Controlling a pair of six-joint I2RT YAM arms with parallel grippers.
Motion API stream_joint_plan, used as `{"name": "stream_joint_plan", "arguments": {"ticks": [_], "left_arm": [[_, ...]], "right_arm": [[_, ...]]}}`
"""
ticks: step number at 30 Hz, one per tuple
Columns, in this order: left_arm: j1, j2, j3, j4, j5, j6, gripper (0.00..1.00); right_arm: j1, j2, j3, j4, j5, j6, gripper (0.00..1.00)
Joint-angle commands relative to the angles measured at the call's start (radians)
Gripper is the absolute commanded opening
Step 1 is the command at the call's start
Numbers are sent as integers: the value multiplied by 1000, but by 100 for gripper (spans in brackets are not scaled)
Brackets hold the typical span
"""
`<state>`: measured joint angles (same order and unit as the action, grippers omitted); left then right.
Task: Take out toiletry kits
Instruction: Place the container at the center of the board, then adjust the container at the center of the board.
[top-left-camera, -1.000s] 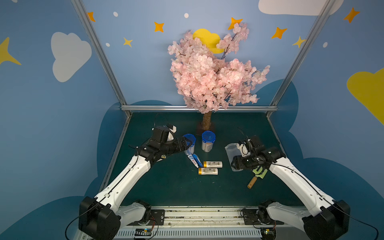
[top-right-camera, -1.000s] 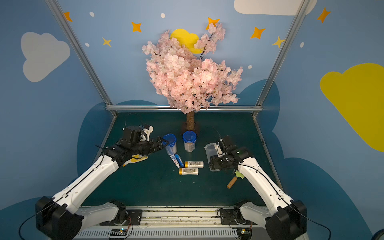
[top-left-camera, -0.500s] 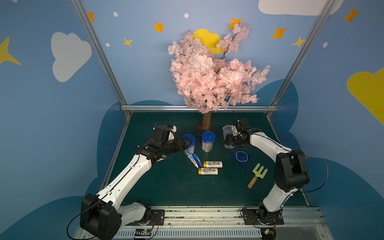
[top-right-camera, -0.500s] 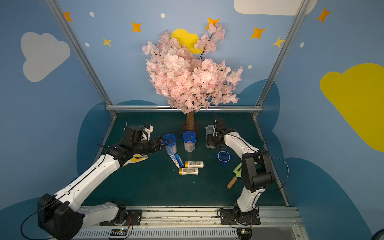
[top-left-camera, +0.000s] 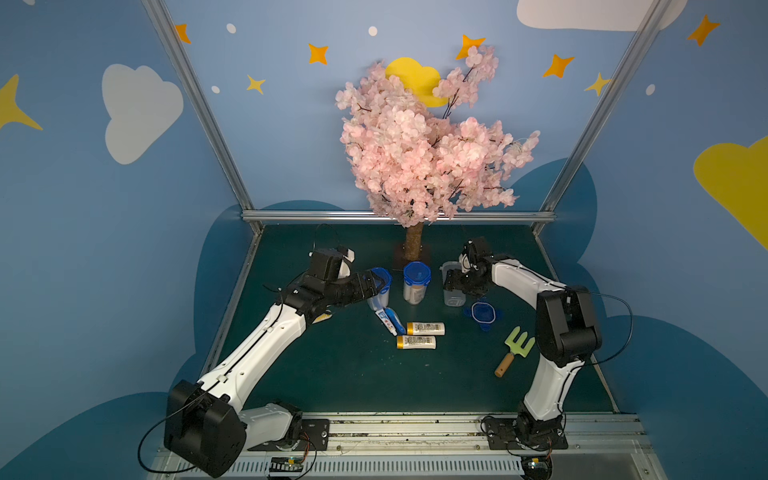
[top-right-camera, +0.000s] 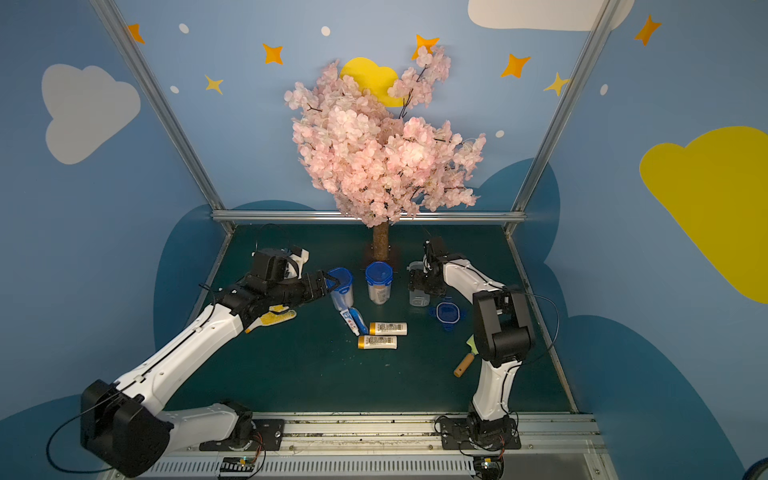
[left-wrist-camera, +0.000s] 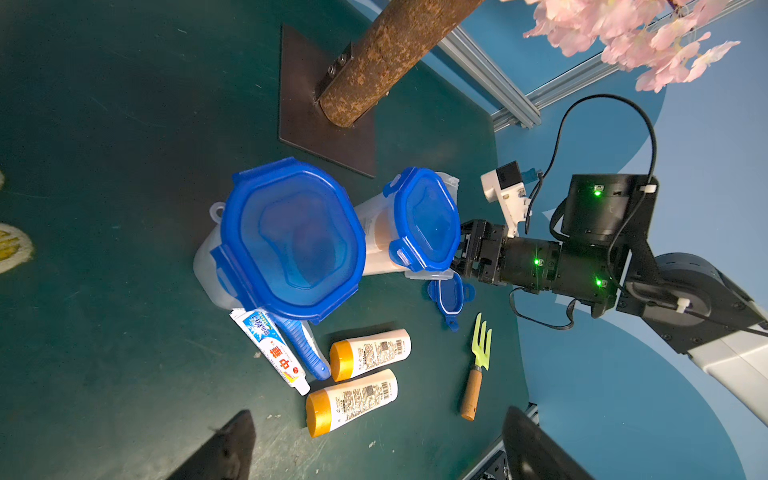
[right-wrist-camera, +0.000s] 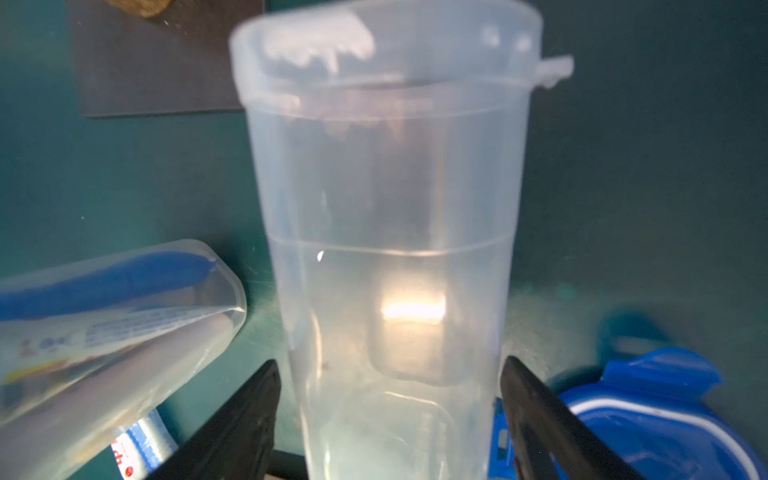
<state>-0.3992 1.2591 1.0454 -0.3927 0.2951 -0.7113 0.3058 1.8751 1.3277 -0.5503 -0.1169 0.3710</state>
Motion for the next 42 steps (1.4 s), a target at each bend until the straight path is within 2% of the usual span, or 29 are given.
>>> {"name": "stream_joint_plan", "arguments": {"ticks": [1,4,5,8,10,11,14,16,19,22,24,27,33,42], "left_arm": [[2,-5,35,3,11,2,92],[-2,-10,54,-6,-5,11,91],[-4,-7,65,-10,-14,17,88],[-28,19,113,-27,-50,46,75],[-48,51,145,-29,-55,62,57],[-54,75,165,-31,-55,66,50],[-79,144,217,-25,-84,76,39],[-95,192,251,-21,-93,83,36],[-112,275,306,-11,-82,89,33],[-124,357,364,-14,-68,86,23],[-139,403,399,-16,-68,88,15],[-161,452,447,-20,-68,93,12],[-202,524,530,-54,-96,123,8],[-207,567,552,-75,-131,147,4]], "right_arm": [[5,-97,-19,-30,2,10,82],[16,-183,-28,-59,34,1,82],[20,-217,-35,-62,41,-1,82],[23,-304,-59,-40,8,-2,80],[23,-350,-81,17,-100,-22,73],[25,-366,-96,52,-150,-11,69],[24,-407,-141,141,-276,46,56],[26,-434,-185,216,-342,90,48],[34,-465,-256,316,-405,147,28],[52,-462,-270,312,-409,155,0],[61,-439,-254,272,-403,135,0],[77,-400,-237,250,-386,123,0],[107,-302,-175,241,-383,120,0],[106,-208,-93,233,-334,109,0]]}}
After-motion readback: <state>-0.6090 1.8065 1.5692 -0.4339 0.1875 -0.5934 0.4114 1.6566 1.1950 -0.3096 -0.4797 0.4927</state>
